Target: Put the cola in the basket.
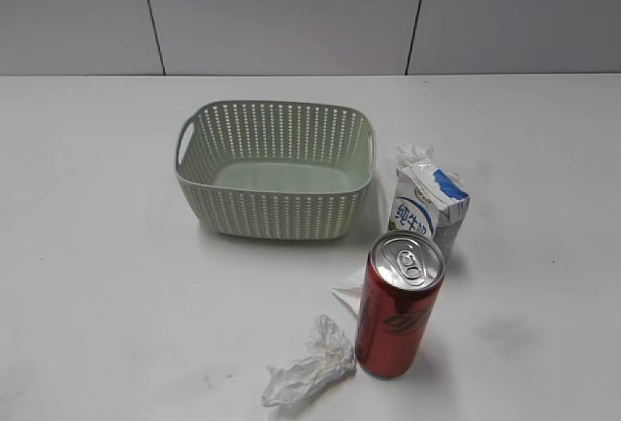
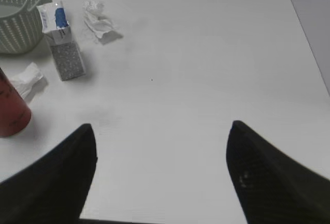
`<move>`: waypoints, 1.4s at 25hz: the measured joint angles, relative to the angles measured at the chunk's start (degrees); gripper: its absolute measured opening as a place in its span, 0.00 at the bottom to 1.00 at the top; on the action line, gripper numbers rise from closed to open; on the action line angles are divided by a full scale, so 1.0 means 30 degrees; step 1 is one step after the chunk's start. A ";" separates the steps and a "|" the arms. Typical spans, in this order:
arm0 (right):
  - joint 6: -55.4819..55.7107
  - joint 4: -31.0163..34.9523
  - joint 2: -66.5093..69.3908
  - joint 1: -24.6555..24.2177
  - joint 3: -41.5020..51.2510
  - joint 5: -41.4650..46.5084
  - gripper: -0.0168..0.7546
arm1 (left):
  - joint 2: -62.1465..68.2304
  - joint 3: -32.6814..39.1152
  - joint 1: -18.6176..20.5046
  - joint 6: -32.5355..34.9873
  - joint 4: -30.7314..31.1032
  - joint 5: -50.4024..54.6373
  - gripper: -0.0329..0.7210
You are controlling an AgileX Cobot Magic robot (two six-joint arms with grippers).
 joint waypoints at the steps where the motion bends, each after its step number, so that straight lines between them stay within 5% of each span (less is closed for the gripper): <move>1: 0.0000 0.0045 0.0372 0.0000 0.0000 0.0000 0.79 | 0.0000 0.0000 0.0000 0.0000 0.0000 0.0000 0.36; 19: -0.0469 0.1019 1.2038 0.0168 -0.2574 0.2631 0.79 | 0.0000 0.0000 0.0000 0.0000 0.0000 0.0000 0.36; 35: -0.1456 0.2355 2.0551 0.7035 -0.6627 0.1349 0.77 | 0.0000 0.0000 0.0000 0.0000 0.0000 0.0000 0.36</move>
